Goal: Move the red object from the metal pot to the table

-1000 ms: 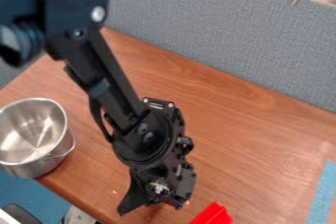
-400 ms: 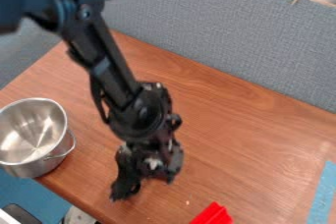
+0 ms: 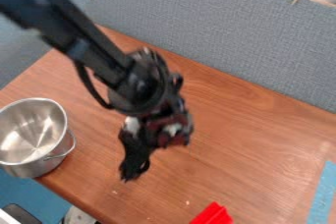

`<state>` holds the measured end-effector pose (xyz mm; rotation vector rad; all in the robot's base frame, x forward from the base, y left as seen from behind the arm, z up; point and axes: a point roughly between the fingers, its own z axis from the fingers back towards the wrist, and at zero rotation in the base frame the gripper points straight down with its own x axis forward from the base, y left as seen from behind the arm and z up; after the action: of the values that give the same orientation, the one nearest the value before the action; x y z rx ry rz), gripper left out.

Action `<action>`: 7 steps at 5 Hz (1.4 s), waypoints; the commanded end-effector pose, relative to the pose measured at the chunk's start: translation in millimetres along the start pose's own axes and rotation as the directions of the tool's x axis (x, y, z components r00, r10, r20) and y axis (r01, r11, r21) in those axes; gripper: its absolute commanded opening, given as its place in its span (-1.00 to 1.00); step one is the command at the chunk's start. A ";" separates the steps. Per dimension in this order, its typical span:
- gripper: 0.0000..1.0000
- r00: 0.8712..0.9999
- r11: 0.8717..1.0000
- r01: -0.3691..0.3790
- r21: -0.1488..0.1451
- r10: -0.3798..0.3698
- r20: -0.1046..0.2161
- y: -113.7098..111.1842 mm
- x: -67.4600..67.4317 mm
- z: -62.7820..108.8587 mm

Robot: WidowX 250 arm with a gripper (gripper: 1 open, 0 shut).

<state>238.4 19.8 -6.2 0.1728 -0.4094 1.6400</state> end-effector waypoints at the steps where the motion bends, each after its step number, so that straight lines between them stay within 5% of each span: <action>1: 1.00 1.000 0.998 -0.017 -0.061 0.016 -0.020 -18.6 -23.0 21.5; 3: 1.00 0.994 0.991 0.076 -0.111 -0.084 -0.071 -42.0 -84.3 -0.4; 4: 1.00 0.997 0.989 0.007 -0.148 -0.018 -0.071 -50.1 -43.9 0.4; 5: -1.00 0.991 0.977 0.057 -0.208 -0.081 -0.109 -46.2 -56.9 7.6; 6: 1.00 0.987 0.970 0.057 -0.236 -0.091 -0.135 -31.7 -54.5 -5.8; 7: -1.00 0.980 0.968 0.076 -0.241 -0.117 -0.161 -16.3 -57.2 -13.2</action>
<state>259.0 -26.8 -43.1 -0.0952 -0.4288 1.4735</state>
